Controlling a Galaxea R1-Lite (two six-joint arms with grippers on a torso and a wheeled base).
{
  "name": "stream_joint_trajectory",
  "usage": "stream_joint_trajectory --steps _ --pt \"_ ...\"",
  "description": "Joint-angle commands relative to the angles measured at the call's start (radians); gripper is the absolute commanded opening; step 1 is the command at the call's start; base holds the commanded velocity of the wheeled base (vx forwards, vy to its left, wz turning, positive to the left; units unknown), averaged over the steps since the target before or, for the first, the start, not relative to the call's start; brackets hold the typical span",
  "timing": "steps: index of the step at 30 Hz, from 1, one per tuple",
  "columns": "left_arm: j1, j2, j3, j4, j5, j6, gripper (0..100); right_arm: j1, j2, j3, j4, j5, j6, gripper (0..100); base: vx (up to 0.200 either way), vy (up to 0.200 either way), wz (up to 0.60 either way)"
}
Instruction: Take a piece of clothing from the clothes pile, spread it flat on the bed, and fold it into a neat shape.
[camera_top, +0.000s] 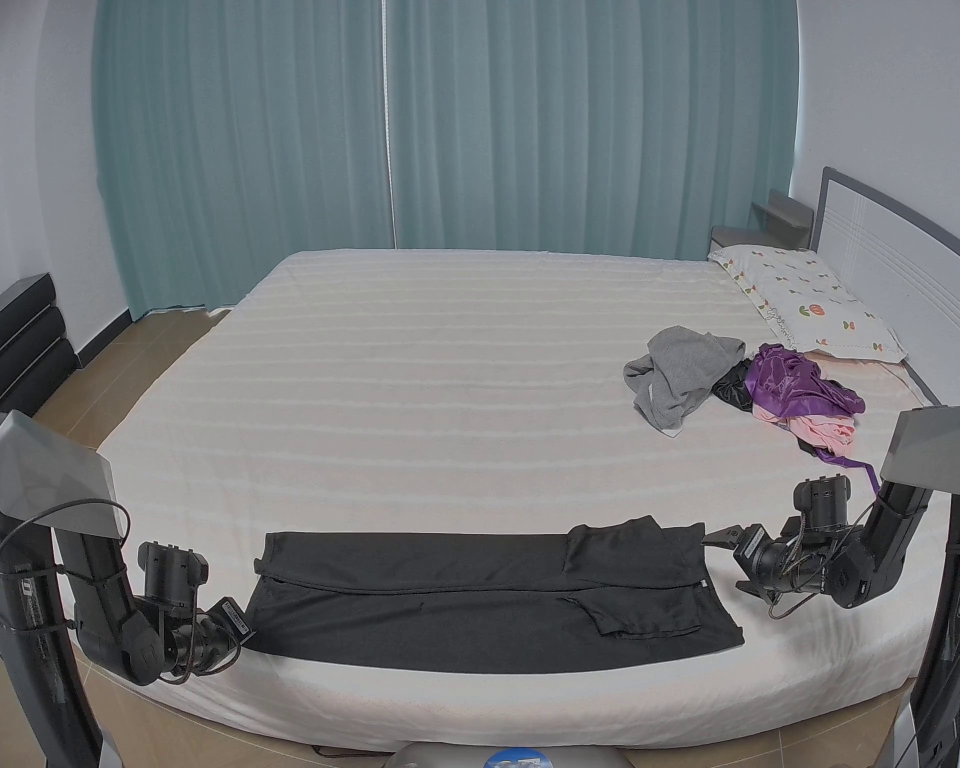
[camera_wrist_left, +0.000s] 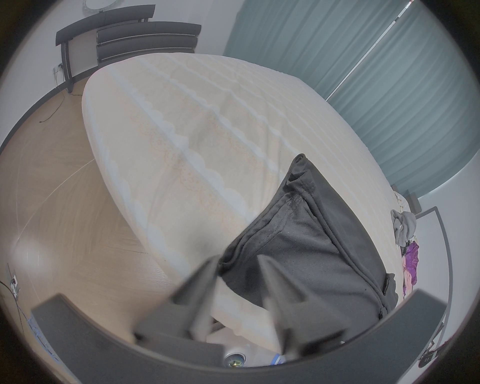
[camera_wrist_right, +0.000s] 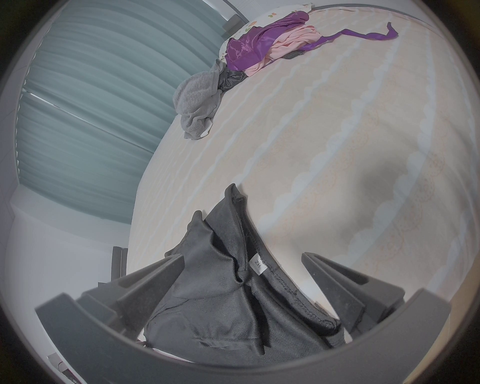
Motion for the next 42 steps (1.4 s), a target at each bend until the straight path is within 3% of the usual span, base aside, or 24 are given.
stream_joint_trajectory --steps 1,7,10,14,23,30,42 --pt "0.001 -0.006 -0.002 -0.001 0.000 -0.001 100 0.000 0.008 0.000 0.000 0.001 0.000 100 0.000 0.000 0.00" --pt "0.031 -0.092 -0.028 0.003 -0.006 -0.001 100 0.000 0.008 0.000 0.000 0.003 0.000 100 0.000 0.000 0.00" --pt "0.033 -0.120 -0.096 0.011 -0.078 0.019 100 0.005 0.016 -0.001 -0.003 0.001 0.000 100 0.000 0.000 0.00" --pt "0.028 -0.087 -0.172 0.014 -0.132 0.105 100 0.005 0.019 0.000 -0.003 0.001 0.000 100 0.000 0.000 0.00" --pt "0.016 0.086 -0.366 0.095 -0.138 0.326 100 0.008 0.021 0.003 -0.003 0.001 -0.011 100 0.000 0.000 0.00" --pt "-0.007 0.160 -0.430 0.105 -0.138 0.340 100 0.014 0.025 0.003 -0.003 -0.002 -0.015 100 0.000 0.000 0.00" --pt "-0.012 0.181 -0.423 0.091 -0.129 0.350 100 0.016 0.028 0.003 -0.003 -0.002 -0.017 100 0.000 0.000 0.00"
